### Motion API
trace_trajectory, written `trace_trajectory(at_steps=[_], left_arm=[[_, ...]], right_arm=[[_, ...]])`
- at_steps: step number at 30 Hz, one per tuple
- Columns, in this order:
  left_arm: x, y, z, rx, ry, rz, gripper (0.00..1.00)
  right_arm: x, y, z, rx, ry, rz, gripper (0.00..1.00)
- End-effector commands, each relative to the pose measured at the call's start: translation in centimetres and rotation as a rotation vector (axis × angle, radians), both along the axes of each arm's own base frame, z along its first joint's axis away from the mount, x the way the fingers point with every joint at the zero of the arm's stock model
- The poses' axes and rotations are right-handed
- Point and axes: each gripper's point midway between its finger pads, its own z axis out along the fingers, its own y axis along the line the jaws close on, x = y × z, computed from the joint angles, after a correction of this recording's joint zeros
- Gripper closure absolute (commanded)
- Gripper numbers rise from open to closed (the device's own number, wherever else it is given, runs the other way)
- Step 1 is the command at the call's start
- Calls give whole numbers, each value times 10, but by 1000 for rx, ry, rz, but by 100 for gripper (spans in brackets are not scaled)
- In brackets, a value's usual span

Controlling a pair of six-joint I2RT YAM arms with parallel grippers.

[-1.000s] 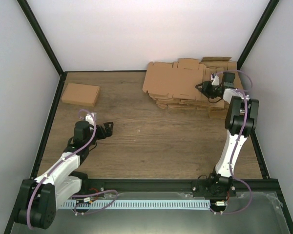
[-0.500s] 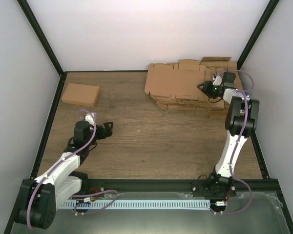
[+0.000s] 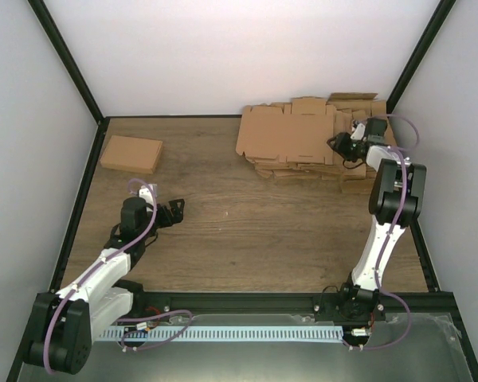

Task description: Fold the paper box

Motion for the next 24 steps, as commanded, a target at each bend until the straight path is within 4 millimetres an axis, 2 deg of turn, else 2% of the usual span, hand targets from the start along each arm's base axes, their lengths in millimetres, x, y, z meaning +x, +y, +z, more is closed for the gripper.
trace_trajectory(at_steps=[1,7,13,20,22,24], left_arm=[[5,-1,13,0,-38,-4,0],[5,-2,13,-1,-38,-5,0],[5,-2,13,0,-38,-4,0],[5,-2,12,0,-37,-4,0],[5,-2,12,0,-37,-4,0],[5,-2,12,1,-36,-4,0]], right_arm=[[-1,-12,5,7,-5,-9,57],[-1,-1,-5,73,13,46,56],[-3,12,2,137,-15,109,58],[-3,18,-3,182,-2,138,60],[-3,20,-5,200,1,149,64],[-4,23,-3,216,-5,158,76]])
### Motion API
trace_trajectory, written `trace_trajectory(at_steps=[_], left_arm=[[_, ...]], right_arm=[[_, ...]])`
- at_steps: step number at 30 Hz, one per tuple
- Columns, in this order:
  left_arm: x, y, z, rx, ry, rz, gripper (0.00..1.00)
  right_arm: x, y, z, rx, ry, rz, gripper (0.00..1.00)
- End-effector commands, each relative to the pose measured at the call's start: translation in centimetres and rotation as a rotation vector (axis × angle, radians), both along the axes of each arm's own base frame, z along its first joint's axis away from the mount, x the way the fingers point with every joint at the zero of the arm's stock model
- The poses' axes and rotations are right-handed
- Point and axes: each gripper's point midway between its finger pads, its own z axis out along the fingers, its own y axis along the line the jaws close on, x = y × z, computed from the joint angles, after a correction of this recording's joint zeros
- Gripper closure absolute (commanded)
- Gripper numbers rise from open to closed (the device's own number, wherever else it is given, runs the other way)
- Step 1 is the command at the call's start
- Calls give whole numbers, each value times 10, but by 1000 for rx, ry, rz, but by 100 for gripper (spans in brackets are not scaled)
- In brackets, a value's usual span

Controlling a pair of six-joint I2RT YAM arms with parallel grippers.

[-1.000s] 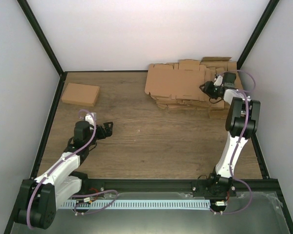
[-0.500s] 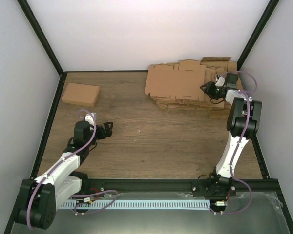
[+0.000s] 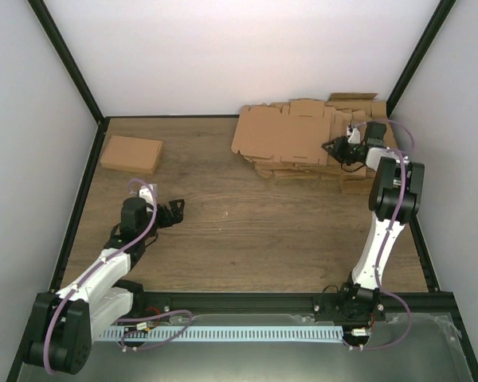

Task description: Fold the paper box

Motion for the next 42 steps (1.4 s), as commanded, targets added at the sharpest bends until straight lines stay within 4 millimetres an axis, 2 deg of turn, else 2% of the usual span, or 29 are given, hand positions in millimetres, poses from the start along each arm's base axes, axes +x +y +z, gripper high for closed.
trace_trajectory(at_steps=[1,3,6,13,16,18,22,25,29,32,34,38,42], left_arm=[[5,-2,14,0,-43,-4,0],[5,-1,14,0,-42,-3,0],[5,-1,14,-1,-42,-2,0],[5,-1,14,-1,-45,-3,0],[5,-2,15,-2,-47,-4,0],[5,-2,16,-3,-50,-4,0],[4,0,17,0,-55,5,0],[1,6,24,4,-80,34,0],[-5,13,36,1,-135,64,0],[-9,17,45,-1,-174,85,0],[-11,20,49,0,-189,100,0],[-16,25,55,-4,-223,121,0],[-17,24,57,-9,-238,114,0]], right_arm=[[3,2,9,58,-25,30,84],[1,5,20,74,-57,37,93],[-3,10,40,102,-99,54,99],[-16,22,97,139,-193,97,99],[-23,37,120,148,-224,133,99],[-28,52,133,148,-239,159,99],[-44,100,162,154,-270,250,99],[-69,136,186,159,-304,323,99],[-108,168,208,155,-340,387,99],[-148,188,208,166,-329,441,99],[-179,193,203,189,-303,467,99],[-224,185,169,180,-222,442,99],[-254,181,123,174,-115,436,98]])
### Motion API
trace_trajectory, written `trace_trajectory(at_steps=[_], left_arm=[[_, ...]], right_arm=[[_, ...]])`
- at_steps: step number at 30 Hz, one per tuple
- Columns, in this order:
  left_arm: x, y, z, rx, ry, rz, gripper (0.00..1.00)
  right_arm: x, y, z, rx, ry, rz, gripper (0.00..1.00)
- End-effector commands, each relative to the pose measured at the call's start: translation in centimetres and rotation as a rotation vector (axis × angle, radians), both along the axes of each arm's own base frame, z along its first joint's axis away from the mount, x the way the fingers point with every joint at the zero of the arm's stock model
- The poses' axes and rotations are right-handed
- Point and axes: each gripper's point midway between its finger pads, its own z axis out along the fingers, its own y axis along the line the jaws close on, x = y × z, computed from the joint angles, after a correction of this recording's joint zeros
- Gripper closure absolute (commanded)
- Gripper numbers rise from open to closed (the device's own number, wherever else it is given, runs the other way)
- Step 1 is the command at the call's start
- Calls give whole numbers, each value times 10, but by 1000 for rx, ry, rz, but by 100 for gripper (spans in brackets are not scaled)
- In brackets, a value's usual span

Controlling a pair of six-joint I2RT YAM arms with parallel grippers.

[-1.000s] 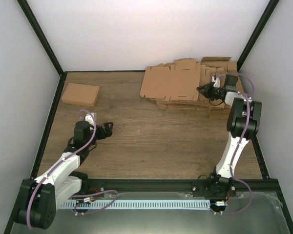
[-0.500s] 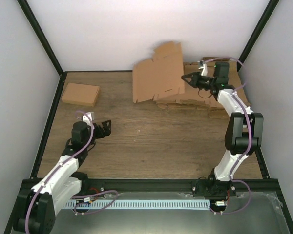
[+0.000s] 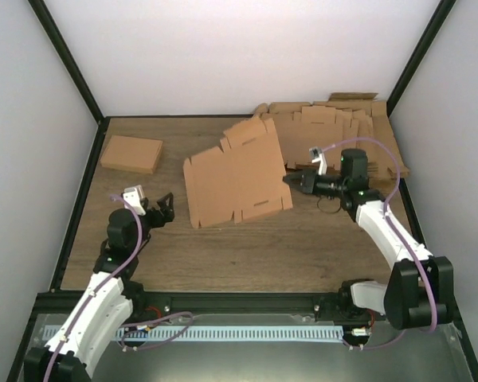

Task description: Fold the paper box

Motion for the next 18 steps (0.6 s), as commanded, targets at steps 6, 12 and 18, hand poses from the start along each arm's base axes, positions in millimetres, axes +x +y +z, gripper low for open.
trace_trajectory(at_steps=[6,12,18], left_arm=[[3,6,-4,-3,50,47,0],[10,2,13,-57,103,53,0],[9,-26,-11,-184,241,-60,0]], right_arm=[[-49,-3,-99,-20,253,26,99],[-45,-7,-116,-73,255,4,94],[-43,-5,-120,-69,258,26,91]])
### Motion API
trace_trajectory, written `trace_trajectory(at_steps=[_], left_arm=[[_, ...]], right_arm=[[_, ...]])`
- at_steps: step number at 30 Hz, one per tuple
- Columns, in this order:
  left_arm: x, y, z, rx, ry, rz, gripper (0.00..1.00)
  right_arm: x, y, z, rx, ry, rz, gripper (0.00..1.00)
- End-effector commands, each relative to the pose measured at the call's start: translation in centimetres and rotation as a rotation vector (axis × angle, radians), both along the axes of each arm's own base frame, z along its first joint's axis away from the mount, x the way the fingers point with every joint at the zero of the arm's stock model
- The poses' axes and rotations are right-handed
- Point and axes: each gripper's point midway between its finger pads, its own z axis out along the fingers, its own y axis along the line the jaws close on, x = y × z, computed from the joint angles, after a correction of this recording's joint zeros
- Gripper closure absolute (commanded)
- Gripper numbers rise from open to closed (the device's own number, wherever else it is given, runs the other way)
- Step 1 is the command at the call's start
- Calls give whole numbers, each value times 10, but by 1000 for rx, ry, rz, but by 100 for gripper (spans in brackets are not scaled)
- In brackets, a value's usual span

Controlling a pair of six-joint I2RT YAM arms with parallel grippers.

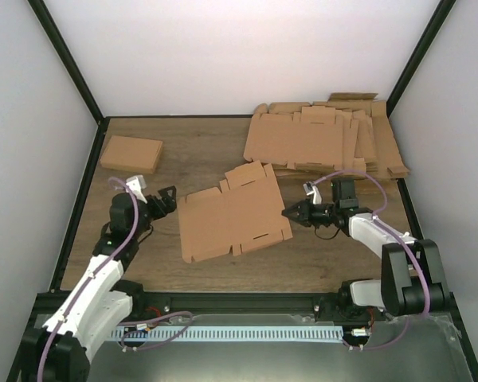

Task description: Fold the paper box

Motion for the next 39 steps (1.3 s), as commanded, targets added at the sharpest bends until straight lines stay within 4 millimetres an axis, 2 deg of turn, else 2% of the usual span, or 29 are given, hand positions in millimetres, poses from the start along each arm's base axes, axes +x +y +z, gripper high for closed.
trace_trajectory(at_steps=[1,7,9,10,11,12,13,14,21,23,26,29,32,37,39], left_arm=[[-6,-22,-26,-115,120,-86,0],[-12,-27,-51,-109,205,-115,0],[-14,-30,-56,-108,231,-130,0],[-14,-30,-58,-106,243,-135,0],[-14,-31,-61,-104,261,-138,0],[-15,-32,-63,-102,272,-142,0],[-15,-33,-64,-102,278,-149,0],[-15,-34,-65,-103,282,-155,0],[-19,-42,-77,-117,322,-205,0],[-20,-47,-81,-129,346,-228,0],[-22,-52,-90,-147,386,-249,0],[-23,-52,-100,-153,437,-238,0],[-24,-47,-111,-136,496,-208,0],[-25,-33,-129,-105,571,-110,0],[-26,-35,-133,-122,581,-117,1]], right_arm=[[10,3,9,4,-63,25,90],[11,0,-1,-30,-62,18,72],[11,-2,-6,-49,-62,7,62],[12,-4,-8,-61,-62,0,51],[13,-5,-11,-75,-59,-11,37],[15,-8,-14,-94,-56,-28,18],[18,-11,-18,-120,-50,-51,4],[21,-15,-20,-143,-48,-71,1],[35,-41,-15,-304,-108,-203,0],[35,-44,-9,-315,-149,-216,0],[32,-37,-3,-269,-160,-190,0],[30,-32,-13,-246,-115,-167,0],[23,-18,-21,-172,-79,-77,4],[20,-4,-40,-78,8,-5,18],[20,0,-44,-46,28,8,26]])
